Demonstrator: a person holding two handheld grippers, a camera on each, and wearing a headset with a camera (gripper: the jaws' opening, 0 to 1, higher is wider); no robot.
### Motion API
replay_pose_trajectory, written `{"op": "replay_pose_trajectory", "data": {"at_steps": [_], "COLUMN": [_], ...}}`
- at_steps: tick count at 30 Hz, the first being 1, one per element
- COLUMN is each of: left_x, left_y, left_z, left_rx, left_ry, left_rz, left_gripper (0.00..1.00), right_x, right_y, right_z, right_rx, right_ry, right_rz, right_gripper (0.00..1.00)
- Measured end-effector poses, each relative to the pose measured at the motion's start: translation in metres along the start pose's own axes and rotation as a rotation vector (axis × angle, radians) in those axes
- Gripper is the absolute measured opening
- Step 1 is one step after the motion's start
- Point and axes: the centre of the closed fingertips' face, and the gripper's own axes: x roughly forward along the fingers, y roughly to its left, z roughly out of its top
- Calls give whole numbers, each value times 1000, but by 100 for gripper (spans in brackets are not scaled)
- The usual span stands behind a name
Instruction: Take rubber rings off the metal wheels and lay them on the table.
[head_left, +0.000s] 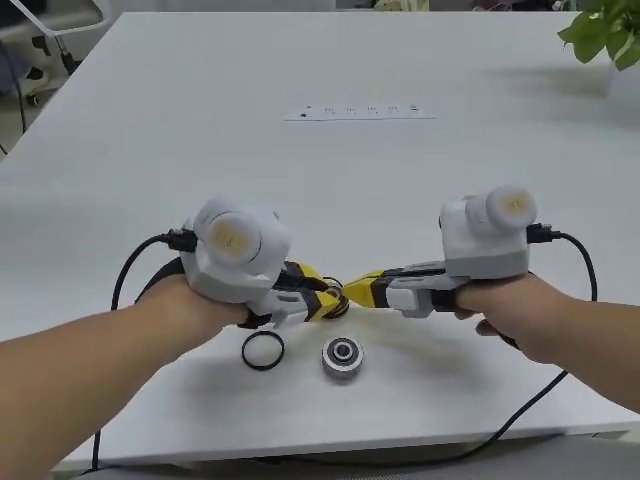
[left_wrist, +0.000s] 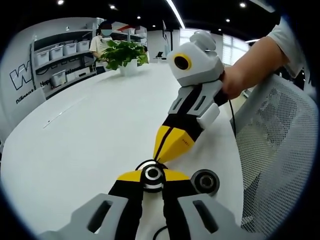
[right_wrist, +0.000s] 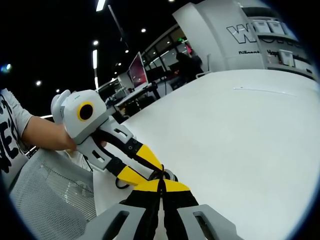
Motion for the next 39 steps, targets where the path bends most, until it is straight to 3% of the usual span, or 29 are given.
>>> {"op": "replay_pose_trajectory", "data": {"at_steps": [12, 22, 39], "left_x": [-7, -16, -41], "left_y": [-2, -11, -8], "left_z": [8, 16, 20], "left_rx": [-23, -20, -28], "left_ry": [-33, -55, -88], "left_rz": [-14, -49, -25], "left_gripper": [15, 27, 35], "right_x": [-1, -4, -6], "right_y": [2, 2, 8], "right_z": [2, 6, 10], "right_rx": [7, 15, 18], "right_ry": [-11, -29, -34], "right_rz": [4, 9, 33], "right_gripper": [0, 0, 0]}}
